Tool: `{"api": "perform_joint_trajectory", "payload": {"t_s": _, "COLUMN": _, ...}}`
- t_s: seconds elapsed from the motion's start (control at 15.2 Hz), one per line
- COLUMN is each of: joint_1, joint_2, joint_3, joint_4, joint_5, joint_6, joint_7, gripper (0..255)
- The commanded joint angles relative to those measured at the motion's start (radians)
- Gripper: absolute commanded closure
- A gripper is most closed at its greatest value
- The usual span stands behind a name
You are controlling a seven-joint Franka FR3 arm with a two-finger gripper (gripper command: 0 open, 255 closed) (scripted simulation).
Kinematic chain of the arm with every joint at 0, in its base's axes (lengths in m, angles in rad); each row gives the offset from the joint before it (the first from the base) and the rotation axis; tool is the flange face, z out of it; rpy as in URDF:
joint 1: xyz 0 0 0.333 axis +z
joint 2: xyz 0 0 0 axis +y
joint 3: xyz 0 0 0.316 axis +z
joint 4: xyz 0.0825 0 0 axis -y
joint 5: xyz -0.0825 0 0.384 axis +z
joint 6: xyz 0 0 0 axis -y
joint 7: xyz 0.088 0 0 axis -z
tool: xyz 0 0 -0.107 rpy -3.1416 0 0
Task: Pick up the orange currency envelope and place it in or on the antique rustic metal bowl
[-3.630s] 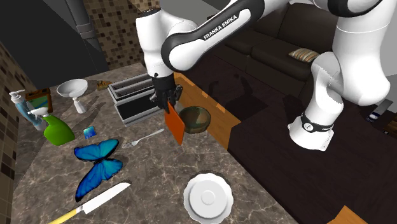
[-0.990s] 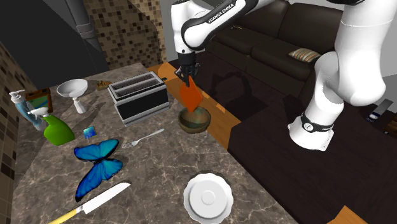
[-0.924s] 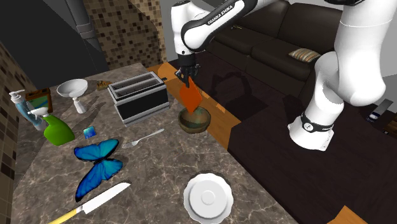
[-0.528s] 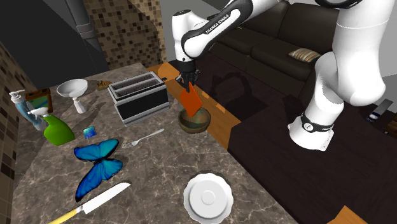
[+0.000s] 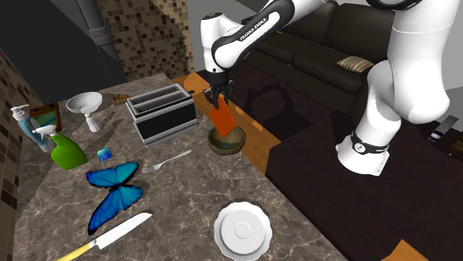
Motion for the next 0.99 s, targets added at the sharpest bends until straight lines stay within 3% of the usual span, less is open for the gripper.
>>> {"api": "perform_joint_trajectory", "payload": {"t_s": 0.0, "joint_1": 0.0, "joint_2": 0.0, "joint_3": 0.0, "joint_4": 0.0, "joint_5": 0.0, "joint_6": 0.0, "joint_7": 0.0, "gripper": 0}}
{"api": "perform_joint_trajectory", "payload": {"t_s": 0.26, "joint_1": 0.0, "joint_2": 0.0, "joint_3": 0.0, "joint_4": 0.0, "joint_5": 0.0, "joint_6": 0.0, "joint_7": 0.0, "gripper": 0}}
{"api": "perform_joint_trajectory", "payload": {"t_s": 0.53, "joint_1": 0.01, "joint_2": -0.065, "joint_3": -0.011, "joint_4": 0.051, "joint_5": -0.03, "joint_6": -0.112, "joint_7": 0.02, "gripper": 0}}
{"api": "perform_joint_trajectory", "payload": {"t_s": 0.92, "joint_1": 0.01, "joint_2": -0.065, "joint_3": -0.011, "joint_4": 0.051, "joint_5": -0.03, "joint_6": -0.112, "joint_7": 0.02, "gripper": 0}}
